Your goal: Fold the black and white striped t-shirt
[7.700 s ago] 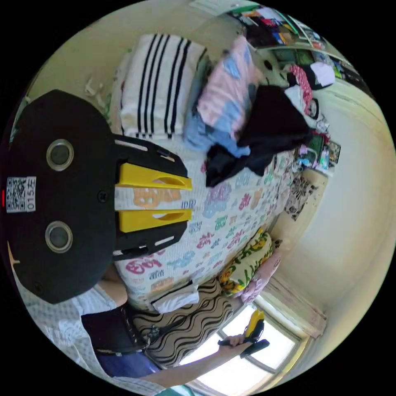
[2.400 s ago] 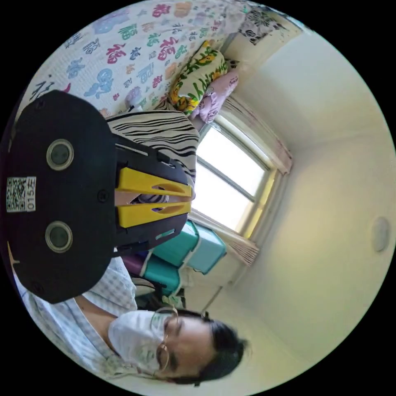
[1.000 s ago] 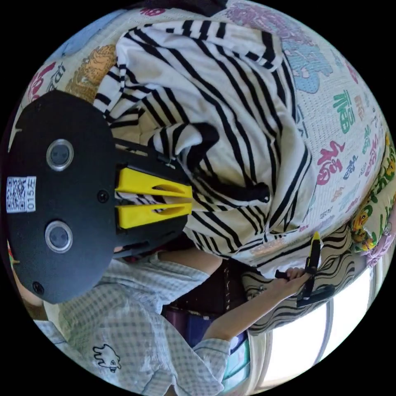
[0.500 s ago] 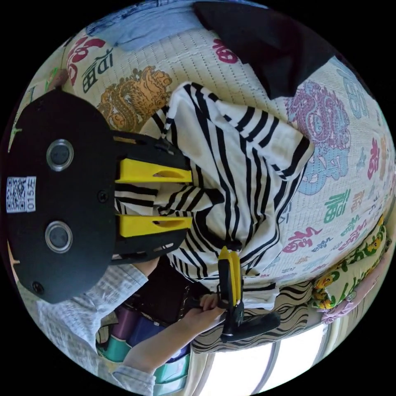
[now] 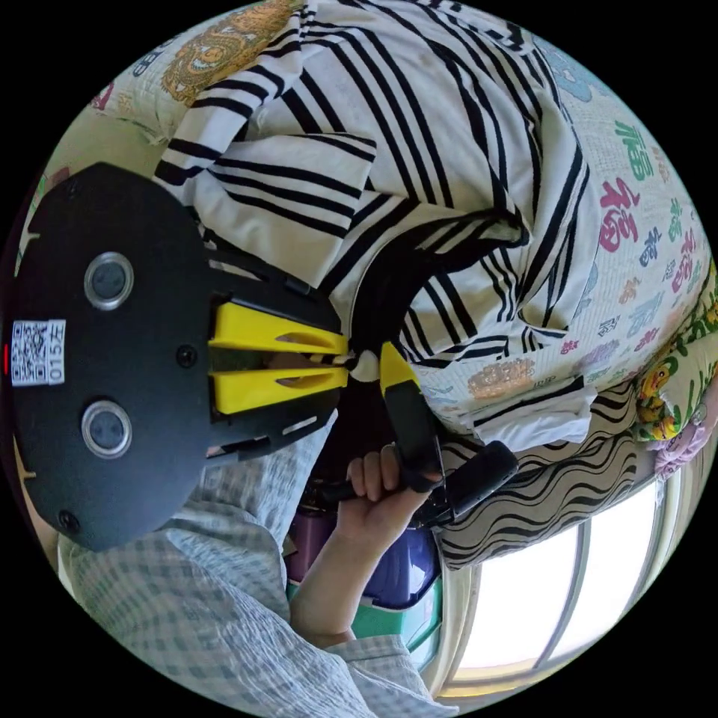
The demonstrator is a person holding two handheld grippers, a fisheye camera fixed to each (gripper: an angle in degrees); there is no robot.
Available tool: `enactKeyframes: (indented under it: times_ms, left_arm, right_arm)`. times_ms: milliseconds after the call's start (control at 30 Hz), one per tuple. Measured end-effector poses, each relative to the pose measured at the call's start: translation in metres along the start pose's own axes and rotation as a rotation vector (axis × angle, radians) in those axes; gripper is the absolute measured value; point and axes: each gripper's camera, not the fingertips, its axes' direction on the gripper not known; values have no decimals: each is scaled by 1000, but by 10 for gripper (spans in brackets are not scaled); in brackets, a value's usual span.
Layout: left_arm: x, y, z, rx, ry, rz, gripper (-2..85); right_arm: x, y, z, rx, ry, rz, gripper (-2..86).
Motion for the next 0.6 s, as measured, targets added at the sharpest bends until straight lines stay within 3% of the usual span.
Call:
enactKeyframes:
  times_ms: [100,367,600]
  left_arm:
    - [20,-10,18,-28,-103,17,7]
    - [78,-33,72,-118,-312,109,14]
    - [120,-43,117,-176,-388,125,30]
  right_arm:
    - [3,6,-5,26,-64,61,120]
    - [-26,30,-12,67,68,75,95]
    - [-40,42,3,52,-36,150,81]
